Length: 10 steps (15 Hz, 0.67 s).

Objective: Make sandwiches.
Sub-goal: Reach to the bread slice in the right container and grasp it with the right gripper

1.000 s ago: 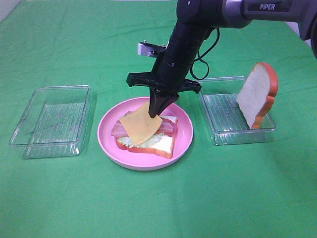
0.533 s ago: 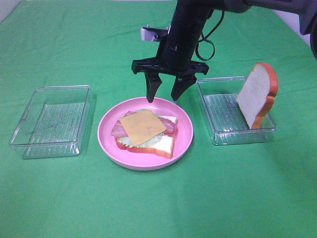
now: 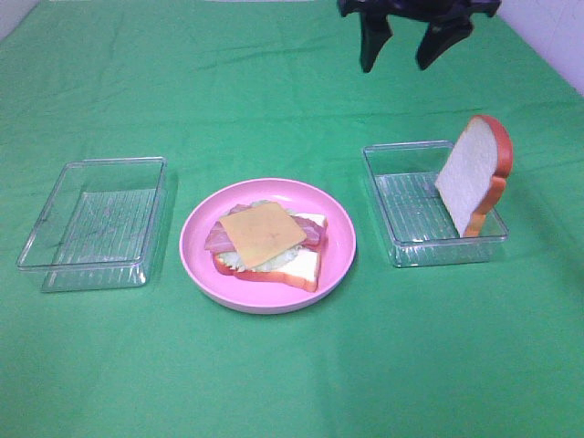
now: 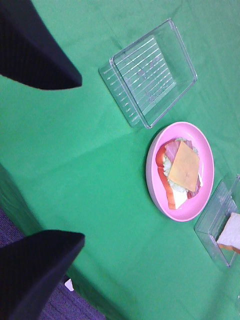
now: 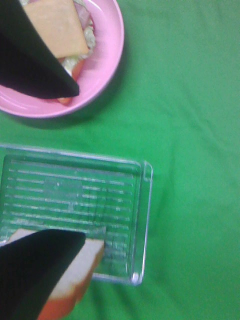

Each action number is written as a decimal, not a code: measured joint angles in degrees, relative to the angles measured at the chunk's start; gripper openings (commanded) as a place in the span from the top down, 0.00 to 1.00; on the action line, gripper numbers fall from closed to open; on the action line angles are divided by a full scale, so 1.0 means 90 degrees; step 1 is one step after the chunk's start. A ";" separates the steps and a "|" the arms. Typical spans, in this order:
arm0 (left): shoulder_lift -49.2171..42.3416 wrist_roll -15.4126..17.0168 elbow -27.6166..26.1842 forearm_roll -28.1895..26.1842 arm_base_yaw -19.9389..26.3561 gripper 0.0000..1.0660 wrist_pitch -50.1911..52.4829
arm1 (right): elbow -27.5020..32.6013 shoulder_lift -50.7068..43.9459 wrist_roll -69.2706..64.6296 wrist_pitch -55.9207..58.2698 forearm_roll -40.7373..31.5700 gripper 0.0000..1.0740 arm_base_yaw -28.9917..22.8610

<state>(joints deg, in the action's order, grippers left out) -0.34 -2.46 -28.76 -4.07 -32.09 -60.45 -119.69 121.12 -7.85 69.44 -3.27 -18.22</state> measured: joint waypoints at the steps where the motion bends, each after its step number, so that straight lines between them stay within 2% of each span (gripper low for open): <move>1: 0.0000 0.0000 0.0000 0.0000 0.0000 0.30 0.0000 | 0.0115 -0.0178 0.0000 0.0000 0.0032 0.30 0.0197; 3: 0.0000 0.0000 0.0000 0.0000 0.0000 0.30 0.0000 | 0.0465 -0.0471 0.0006 0.0000 0.0038 0.30 0.0471; 7: 0.0000 0.0000 0.0000 0.0000 0.0000 0.30 0.0000 | 0.1579 -0.0859 0.0013 0.0000 0.0038 0.30 0.1006; 8: 0.0000 0.0000 0.0000 0.0000 0.0000 0.30 0.0000 | 0.2133 -0.0879 0.0032 0.0038 -0.0006 0.30 0.1190; 10: 0.0000 0.0000 0.0000 0.0000 0.0000 0.30 0.0000 | 0.2483 -0.0847 0.0083 0.0051 -0.0025 0.30 0.1197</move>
<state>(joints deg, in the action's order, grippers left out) -0.34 -2.46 -28.76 -4.07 -32.09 -60.45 -97.35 113.50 -7.10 69.90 -3.50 -7.45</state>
